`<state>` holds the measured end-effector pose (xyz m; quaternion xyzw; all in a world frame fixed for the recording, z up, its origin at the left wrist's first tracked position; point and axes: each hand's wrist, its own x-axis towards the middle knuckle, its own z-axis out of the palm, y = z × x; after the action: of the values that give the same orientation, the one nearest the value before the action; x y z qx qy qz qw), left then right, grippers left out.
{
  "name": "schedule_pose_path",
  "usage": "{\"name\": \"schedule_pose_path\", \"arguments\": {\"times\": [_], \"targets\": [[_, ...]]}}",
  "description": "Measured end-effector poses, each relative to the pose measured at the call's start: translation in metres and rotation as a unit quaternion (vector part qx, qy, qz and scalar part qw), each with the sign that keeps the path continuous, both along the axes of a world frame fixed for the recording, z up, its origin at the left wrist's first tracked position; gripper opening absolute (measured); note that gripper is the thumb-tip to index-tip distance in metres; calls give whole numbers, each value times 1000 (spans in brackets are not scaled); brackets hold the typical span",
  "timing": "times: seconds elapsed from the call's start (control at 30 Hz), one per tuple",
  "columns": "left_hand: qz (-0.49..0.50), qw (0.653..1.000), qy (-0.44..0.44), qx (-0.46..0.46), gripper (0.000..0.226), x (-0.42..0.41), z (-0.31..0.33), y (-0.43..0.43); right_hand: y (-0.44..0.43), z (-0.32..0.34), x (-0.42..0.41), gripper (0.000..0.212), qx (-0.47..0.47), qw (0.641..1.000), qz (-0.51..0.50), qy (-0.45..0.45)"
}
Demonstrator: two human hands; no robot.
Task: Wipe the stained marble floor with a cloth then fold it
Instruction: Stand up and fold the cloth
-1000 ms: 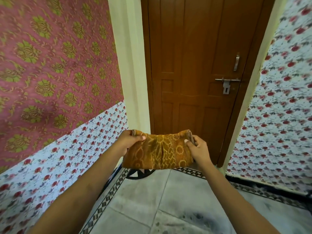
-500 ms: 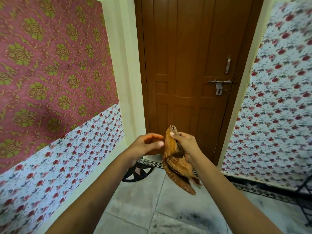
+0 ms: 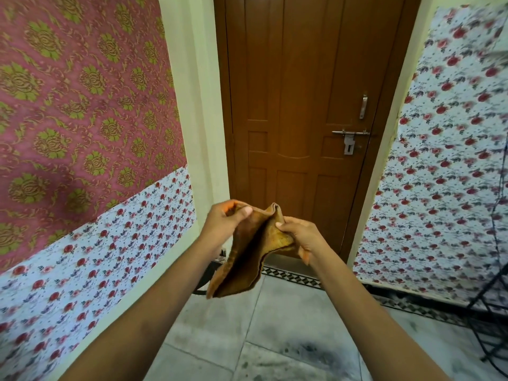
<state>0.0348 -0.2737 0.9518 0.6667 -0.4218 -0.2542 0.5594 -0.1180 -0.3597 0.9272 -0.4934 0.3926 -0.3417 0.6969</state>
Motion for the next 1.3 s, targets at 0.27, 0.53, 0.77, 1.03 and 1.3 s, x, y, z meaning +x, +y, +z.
{"name": "schedule_pose_path", "arguments": {"times": [0.27,0.53,0.77,1.03,1.3], "targets": [[-28,995,-64,76,10,58,43,8,-26,-8,-26,20,-290,904,45,310],[27,986,-111,118,17,80,42,11,-30,9,-39,10,-244,929,113,254],[60,971,-212,93,14,87,32,13,-33,9,-42,14,-170,974,51,141],[-254,967,-26,16,22,84,79,55,-25,30,-67,7,-76,971,170,-153],[-330,943,-34,-23,8,26,80,31,15,55,-22,15,-161,936,296,-99]]}}
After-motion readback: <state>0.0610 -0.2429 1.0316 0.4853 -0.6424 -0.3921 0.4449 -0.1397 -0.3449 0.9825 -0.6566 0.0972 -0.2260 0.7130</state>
